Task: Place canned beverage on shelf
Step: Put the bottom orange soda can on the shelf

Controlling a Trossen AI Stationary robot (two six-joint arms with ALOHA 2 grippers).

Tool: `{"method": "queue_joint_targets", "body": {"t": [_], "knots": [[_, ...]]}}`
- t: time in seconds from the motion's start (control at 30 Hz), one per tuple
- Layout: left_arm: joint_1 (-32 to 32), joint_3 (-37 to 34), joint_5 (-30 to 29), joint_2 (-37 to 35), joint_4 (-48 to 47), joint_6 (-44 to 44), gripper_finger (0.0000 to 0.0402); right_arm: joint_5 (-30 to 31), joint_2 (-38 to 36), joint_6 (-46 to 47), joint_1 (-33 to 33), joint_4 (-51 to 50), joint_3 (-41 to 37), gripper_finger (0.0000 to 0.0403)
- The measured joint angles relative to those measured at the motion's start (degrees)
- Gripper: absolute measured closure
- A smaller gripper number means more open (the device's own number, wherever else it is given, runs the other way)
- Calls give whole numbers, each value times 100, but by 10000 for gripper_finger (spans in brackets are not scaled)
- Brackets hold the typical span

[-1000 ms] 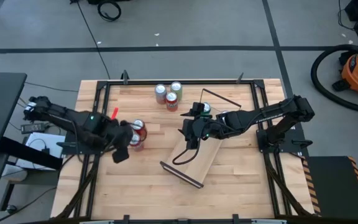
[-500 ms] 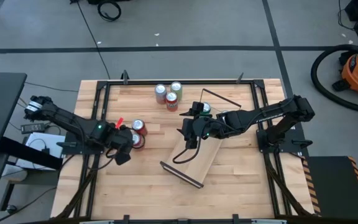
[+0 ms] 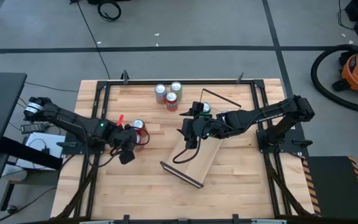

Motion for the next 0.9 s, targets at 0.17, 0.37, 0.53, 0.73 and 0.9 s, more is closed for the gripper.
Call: {"method": "queue_joint_targets", "body": {"t": [0.17,0.37,0.53,0.73,0.9], "knots": [[214,0,-40,0,69,-23,88,-118,0,9,0,2,0,106],[447,2,-56,43,214,-107,87,-131,0,10,0,2,0,106],[507,3,-59,364,324,29,87,-133,0,13,0,8,0,106],[505,2,-68,810,661,449,87,-144,0,33,0,4,0,106],[505,2,-67,896,765,1212,87,-149,0,33,0,4,0,106]]}}
